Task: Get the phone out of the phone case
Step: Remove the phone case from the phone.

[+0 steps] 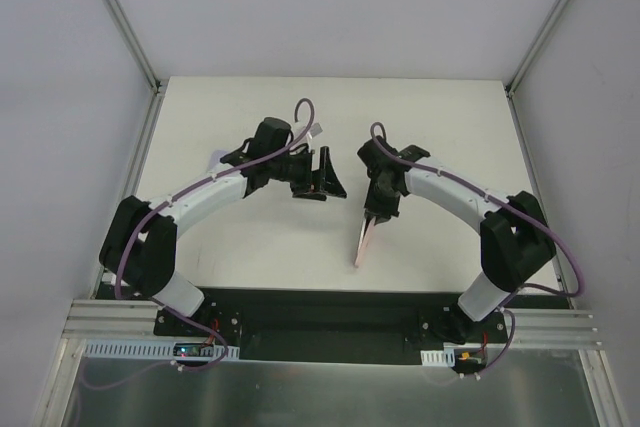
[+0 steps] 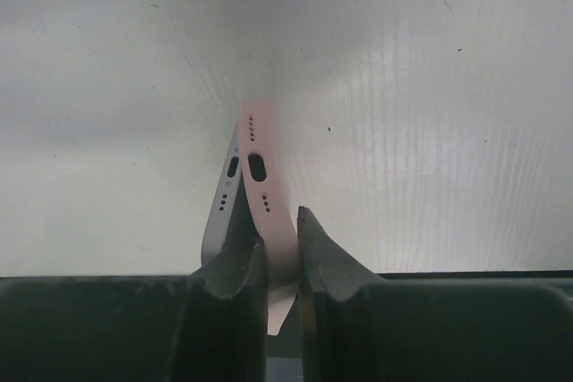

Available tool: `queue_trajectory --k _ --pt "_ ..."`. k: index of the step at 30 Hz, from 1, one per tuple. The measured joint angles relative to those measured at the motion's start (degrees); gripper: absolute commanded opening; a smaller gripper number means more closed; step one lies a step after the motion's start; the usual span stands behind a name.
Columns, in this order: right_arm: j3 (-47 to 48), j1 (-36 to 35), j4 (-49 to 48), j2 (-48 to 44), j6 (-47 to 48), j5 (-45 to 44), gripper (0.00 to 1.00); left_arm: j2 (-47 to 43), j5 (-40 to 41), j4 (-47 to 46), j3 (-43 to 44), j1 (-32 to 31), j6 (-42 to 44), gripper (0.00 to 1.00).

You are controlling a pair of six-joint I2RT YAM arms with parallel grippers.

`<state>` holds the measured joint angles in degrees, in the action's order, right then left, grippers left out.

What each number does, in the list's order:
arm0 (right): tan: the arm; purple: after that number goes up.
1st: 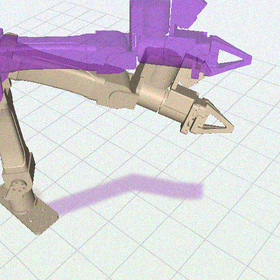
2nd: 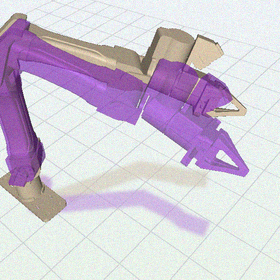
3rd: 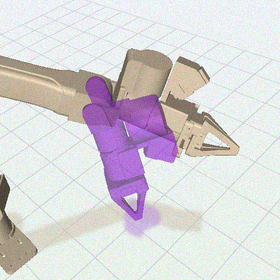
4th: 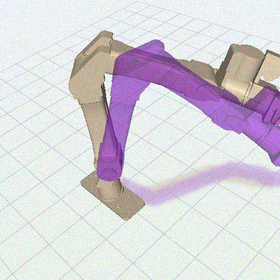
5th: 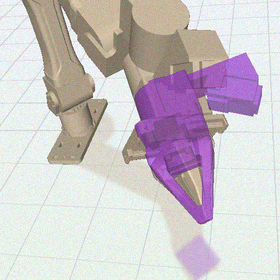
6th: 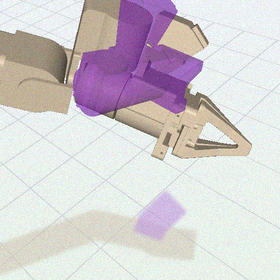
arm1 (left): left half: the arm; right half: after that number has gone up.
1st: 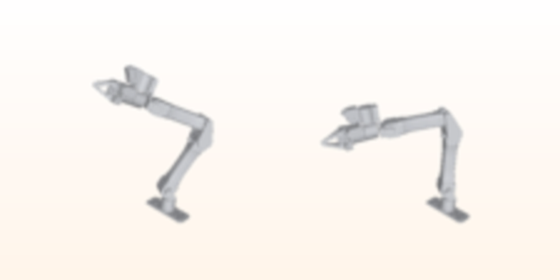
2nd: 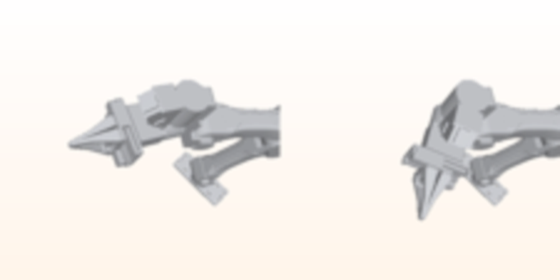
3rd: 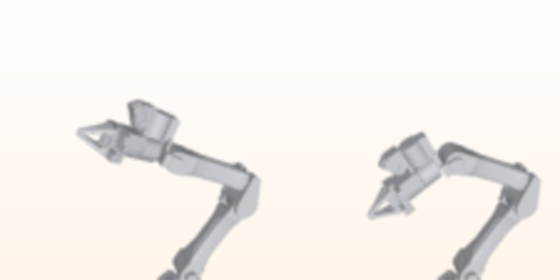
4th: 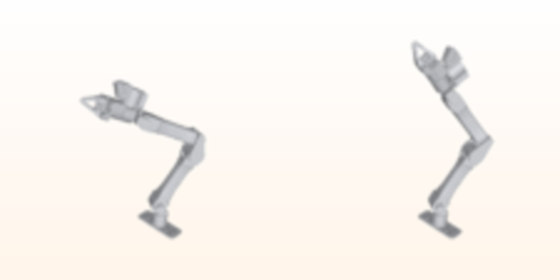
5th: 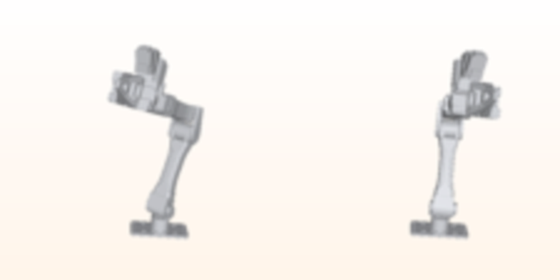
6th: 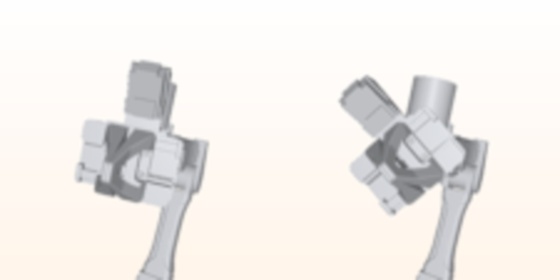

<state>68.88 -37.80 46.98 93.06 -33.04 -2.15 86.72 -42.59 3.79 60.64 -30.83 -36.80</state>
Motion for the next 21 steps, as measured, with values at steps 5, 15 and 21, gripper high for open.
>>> queue_trajectory --k 5,15,21 --pt "1.01 -0.09 -0.46 3.19 -1.01 0.09 0.01 2.82 3.96 0.63 -1.62 -2.25 -1.44 0.78" --pt "-3.85 0.20 -6.12 4.09 -0.96 1.73 0.14 1.70 10.34 1.84 -7.39 -2.56 -4.44 0.77" --pt "-4.46 0.42 -7.56 4.52 -0.76 3.65 0.18 1.64 10.36 1.57 -7.43 -2.56 -4.63 0.77"
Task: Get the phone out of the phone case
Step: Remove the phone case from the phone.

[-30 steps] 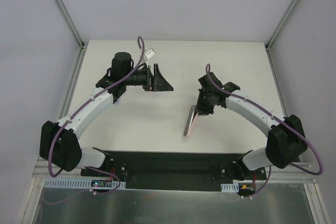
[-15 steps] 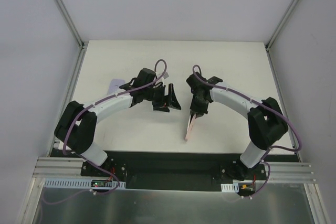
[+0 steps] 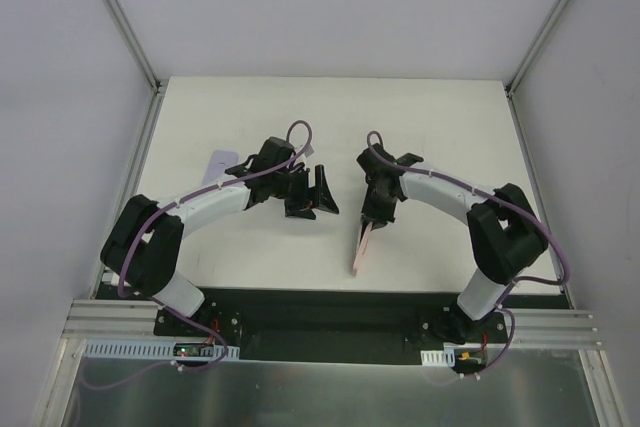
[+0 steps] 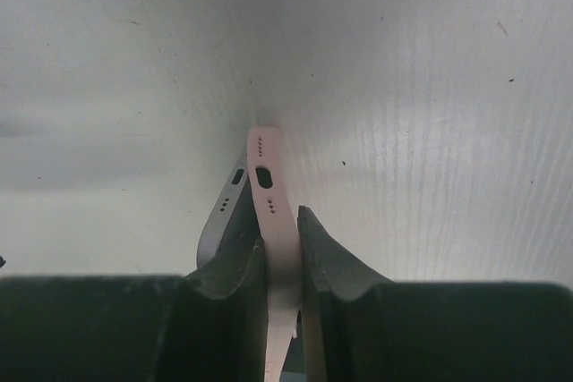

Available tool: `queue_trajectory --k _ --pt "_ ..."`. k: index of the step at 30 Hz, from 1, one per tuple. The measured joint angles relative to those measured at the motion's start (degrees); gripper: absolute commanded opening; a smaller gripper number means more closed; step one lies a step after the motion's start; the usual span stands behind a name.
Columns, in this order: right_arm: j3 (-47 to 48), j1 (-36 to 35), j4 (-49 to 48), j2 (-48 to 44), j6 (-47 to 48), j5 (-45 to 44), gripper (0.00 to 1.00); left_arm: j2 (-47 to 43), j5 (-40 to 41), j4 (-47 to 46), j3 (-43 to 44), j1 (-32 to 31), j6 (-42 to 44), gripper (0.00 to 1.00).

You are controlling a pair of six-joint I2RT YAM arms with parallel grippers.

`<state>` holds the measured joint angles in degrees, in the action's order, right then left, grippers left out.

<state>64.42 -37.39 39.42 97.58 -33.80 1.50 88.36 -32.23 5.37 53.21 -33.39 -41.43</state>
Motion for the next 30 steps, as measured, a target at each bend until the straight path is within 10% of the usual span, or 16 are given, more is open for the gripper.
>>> queue_trajectory --k 30 --pt "-0.74 -0.79 -3.26 4.50 0.17 3.30 0.01 8.04 0.72 -5.44 -0.15 -8.70 -7.76 0.73"
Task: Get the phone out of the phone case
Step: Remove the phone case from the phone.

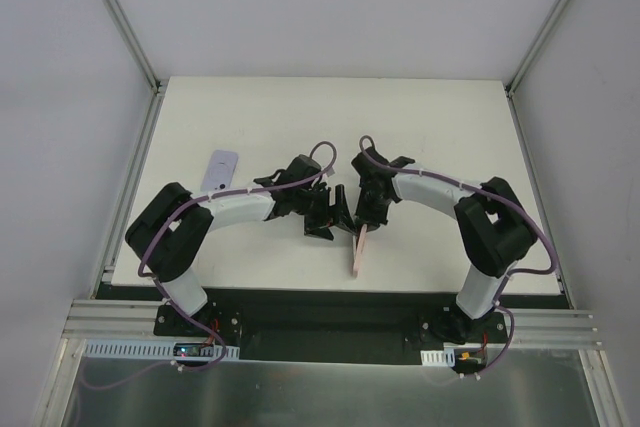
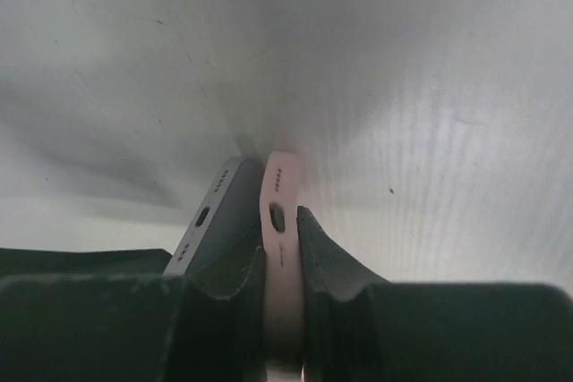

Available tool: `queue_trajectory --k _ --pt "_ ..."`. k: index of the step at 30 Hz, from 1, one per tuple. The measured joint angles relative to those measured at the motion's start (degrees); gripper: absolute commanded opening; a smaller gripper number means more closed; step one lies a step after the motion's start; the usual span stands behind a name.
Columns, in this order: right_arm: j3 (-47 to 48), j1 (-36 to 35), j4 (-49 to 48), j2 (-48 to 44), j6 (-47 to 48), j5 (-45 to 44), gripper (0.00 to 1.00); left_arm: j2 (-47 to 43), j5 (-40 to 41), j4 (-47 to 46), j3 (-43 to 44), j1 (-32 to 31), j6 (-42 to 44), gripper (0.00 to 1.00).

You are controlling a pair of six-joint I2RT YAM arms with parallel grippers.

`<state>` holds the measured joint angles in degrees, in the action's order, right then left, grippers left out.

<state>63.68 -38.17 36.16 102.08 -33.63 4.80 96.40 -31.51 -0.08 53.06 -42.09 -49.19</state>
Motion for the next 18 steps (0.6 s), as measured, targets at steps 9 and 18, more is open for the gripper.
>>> queue_trajectory --k 9,18 --pt "-0.87 -0.87 -5.05 3.61 -1.53 6.54 0.01 -0.02 2.36 -0.57 -0.83 -0.74 -1.53 0.60" --pt "-1.62 -2.34 -9.29 4.00 -3.96 9.44 0.02 -2.36 10.25 6.23 -0.59 -2.62 -0.50 0.40"
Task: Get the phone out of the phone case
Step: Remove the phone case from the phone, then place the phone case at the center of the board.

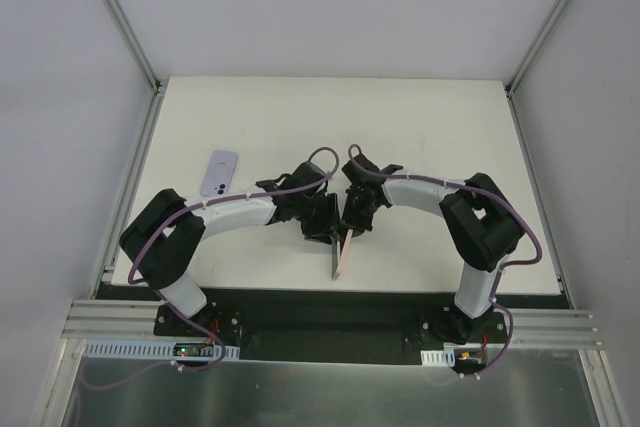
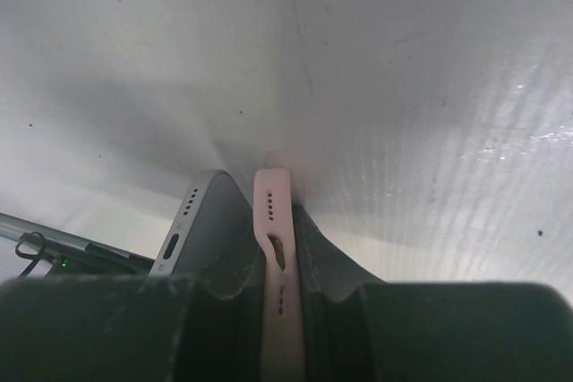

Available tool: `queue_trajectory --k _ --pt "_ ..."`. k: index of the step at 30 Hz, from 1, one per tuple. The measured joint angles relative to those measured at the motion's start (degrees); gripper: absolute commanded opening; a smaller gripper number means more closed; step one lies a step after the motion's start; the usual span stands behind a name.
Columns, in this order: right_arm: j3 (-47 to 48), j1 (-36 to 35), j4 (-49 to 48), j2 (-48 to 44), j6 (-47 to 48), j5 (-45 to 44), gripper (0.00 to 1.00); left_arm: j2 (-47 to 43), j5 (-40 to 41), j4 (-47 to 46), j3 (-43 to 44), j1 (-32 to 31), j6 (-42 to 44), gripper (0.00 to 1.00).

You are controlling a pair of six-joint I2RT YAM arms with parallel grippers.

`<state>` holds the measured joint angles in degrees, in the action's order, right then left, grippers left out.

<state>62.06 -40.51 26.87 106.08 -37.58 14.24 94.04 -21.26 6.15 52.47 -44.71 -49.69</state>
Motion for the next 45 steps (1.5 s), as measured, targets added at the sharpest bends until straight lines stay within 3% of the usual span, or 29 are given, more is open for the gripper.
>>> queue_trajectory --k 3,9,19,27,34,41,44,45 --pt "-0.15 -0.55 -1.25 0.07 -0.94 0.50 0.01 -0.35 4.42 5.20 2.67 -1.60 1.27 0.30" --pt "-0.22 -1.46 -2.49 -0.68 -3.43 -0.13 0.01 -0.35 14.84 14.91 8.02 -4.85 2.95 0.00" --pt "-1.14 -2.95 -1.84 -2.89 -4.79 -4.15 0.01 -0.52 23.91 20.24 9.55 -4.31 5.68 0.00" --pt "-4.55 -1.86 3.08 -7.82 -2.16 -8.28 0.01 -5.11 26.25 24.15 8.72 -3.04 7.61 0.00" --pt "-6.49 11.39 6.08 -19.43 5.79 -12.55 0.01 -11.69 25.81 25.00 10.08 4.81 11.85 0.00" --pt "-6.36 29.92 -0.76 -26.03 15.56 -9.73 0.04 -5.53 29.00 27.63 18.10 9.90 18.08 0.00" --pt "-6.36 36.59 -3.34 -23.76 18.29 -7.65 0.17 0.00 30.88 28.20 23.47 9.90 19.98 0.00" --pt "-6.34 39.06 -4.52 -22.03 19.15 -6.75 0.26 1.97 31.45 28.24 25.24 9.90 20.46 0.00"
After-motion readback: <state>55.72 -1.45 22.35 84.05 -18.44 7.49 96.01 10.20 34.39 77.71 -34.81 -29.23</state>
